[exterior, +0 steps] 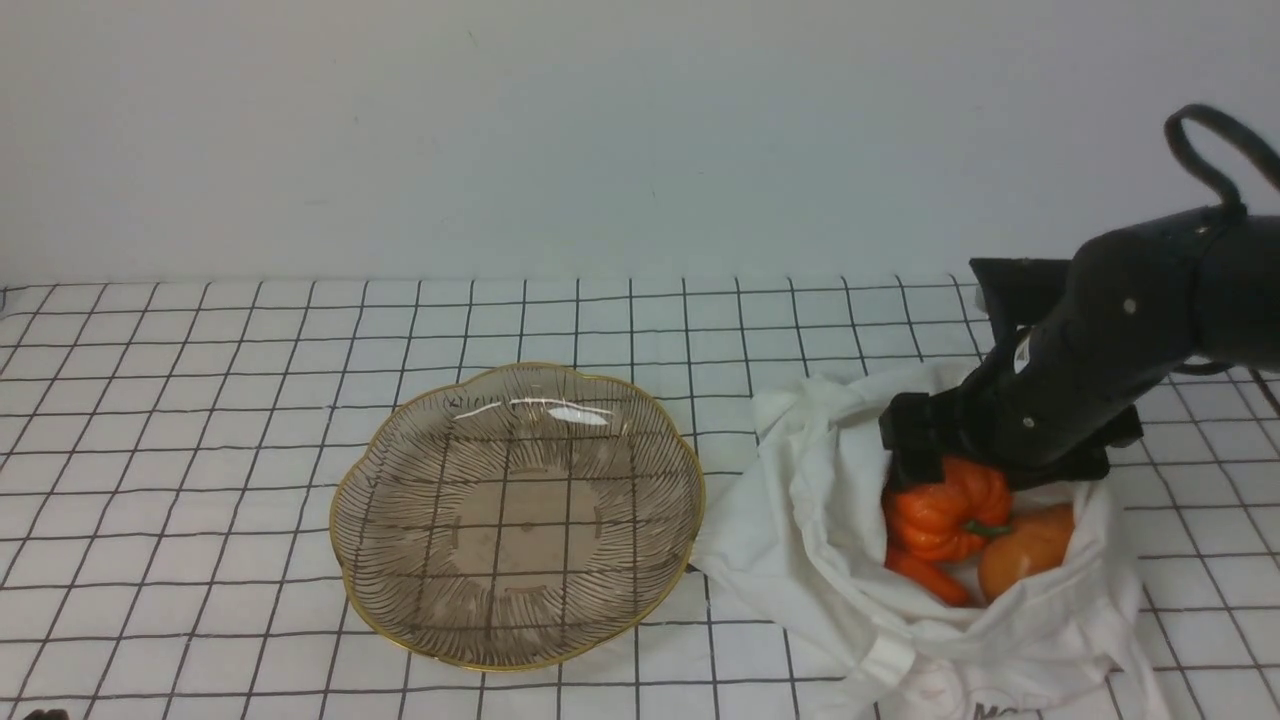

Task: Take vegetables from bag on white checkered tablecloth place on plate.
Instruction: 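Reach into the cloth bag toward the pumpkin with the right gripper, then move the pumpkin from the bag onto the plate with the right gripper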

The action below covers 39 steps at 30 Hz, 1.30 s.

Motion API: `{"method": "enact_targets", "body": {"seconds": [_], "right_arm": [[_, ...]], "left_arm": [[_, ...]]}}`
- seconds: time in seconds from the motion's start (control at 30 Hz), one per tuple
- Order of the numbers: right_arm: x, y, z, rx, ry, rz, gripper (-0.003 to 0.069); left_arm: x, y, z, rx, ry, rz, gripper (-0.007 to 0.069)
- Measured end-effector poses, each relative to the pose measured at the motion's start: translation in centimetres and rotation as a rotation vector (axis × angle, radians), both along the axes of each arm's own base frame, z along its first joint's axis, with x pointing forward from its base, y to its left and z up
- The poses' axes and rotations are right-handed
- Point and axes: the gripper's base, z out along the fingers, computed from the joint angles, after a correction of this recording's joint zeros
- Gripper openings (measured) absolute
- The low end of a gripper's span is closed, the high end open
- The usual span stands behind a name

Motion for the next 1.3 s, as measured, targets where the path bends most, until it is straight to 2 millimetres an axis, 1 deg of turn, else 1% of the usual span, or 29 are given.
{"method": "enact_targets", "body": {"seconds": [0.1, 0.2, 0.33, 0.47, 0.53, 0.67, 0.73, 0.77, 0.8, 0.83, 0.87, 0.9, 0.97, 1.0, 1.07, 1.13, 1.17, 1.2, 1.23, 1.27, 1.3], "right_arm": [[-0.1, 0.0, 0.0, 0.0, 0.008, 0.01, 0.0664], [-0.2, 0.0, 0.0, -0.006, 0.022, 0.018, 0.0601], [-0.5, 0.0, 0.0, -0.023, 0.055, 0.05, 0.0591], [-1.3, -0.2, 0.8, -0.031, 0.095, 0.057, 0.0591], [-2.0, -0.4, 2.1, -0.024, 0.099, 0.057, 0.0591], [-3.7, -0.7, 5.7, 0.016, 0.044, 0.05, 0.0591], [-4.7, -0.8, 7.9, 0.059, -0.009, 0.045, 0.0591], [-5.0, -0.9, 8.4, 0.069, -0.023, 0.046, 0.0591], [-5.6, -0.8, 9.4, 0.101, -0.044, 0.053, 0.0591], [-5.6, -0.8, 9.5, 0.107, -0.048, 0.055, 0.0591], [-6.3, -0.5, 10.5, 0.144, -0.076, 0.08, 0.0589], [-6.8, 0.0, 11.3, 0.167, -0.113, 0.121, 0.0589], [-7.3, 1.0, 12.1, 0.202, -0.155, 0.179, 0.0589], [-7.7, 2.1, 12.7, 0.225, -0.206, 0.247, 0.0589], [-8.1, 4.3, 12.9, 0.265, -0.264, 0.343, 0.0589], [-8.3, 6.8, 12.5, 0.305, -0.307, 0.416, 0.0589], [-8.0, 8.1, 11.9, 0.317, -0.319, 0.443, 0.0589], [-8.0, 9.1, 11.6, 0.323, -0.326, 0.465, 0.0589], [-7.8, 9.5, 11.3, 0.324, -0.323, 0.474, 0.0589], [-7.3, 11.4, 10.0, 0.319, -0.307, 0.512, 0.0589], [-6.9, 12.3, 8.9, 0.309, -0.282, 0.528, 0.0589]], "left_arm": [[0.0, 0.0, 0.0, 0.0, 0.0, 0.0, -0.0008], [0.0, 0.0, 0.0, 0.0, 0.0, 0.0, -0.0008], [0.0, 0.0, 0.0, 0.0, 0.0, 0.0, -0.0008], [0.0, 0.0, 0.0, 0.0, 0.0, 0.0, -0.0008], [0.0, 0.0, 0.0, 0.0, 0.0, 0.0, -0.0008], [0.0, 0.0, 0.0, 0.0, 0.0, 0.0, -0.0008], [0.0, 0.0, 0.0, 0.0, 0.0, 0.0, -0.0008], [0.0, 0.0, 0.0, 0.0, 0.0, 0.0, -0.0008], [0.0, 0.0, 0.0, 0.0, 0.0, 0.0, -0.0008], [0.0, 0.0, 0.0, 0.0, 0.0, 0.0, -0.0008], [0.0, 0.0, 0.0, 0.0, 0.0, 0.0, -0.0008], [0.0, 0.0, 0.0, 0.0, 0.0, 0.0, -0.0008], [0.0, 0.0, 0.0, 0.0, 0.0, 0.0, -0.0008], [0.0, 0.0, 0.0, 0.0, 0.0, 0.0, -0.0008], [0.0, 0.0, 0.0, 0.0, 0.0, 0.0, -0.0008], [0.0, 0.0, 0.0, 0.0, 0.0, 0.0, -0.0008], [0.0, 0.0, 0.0, 0.0, 0.0, 0.0, -0.0008], [0.0, 0.0, 0.0, 0.0, 0.0, 0.0, -0.0008], [0.0, 0.0, 0.0, 0.0, 0.0, 0.0, -0.0008], [0.0, 0.0, 0.0, 0.0, 0.0, 0.0, -0.0008], [0.0, 0.0, 0.0, 0.0, 0.0, 0.0, -0.0008]]}}
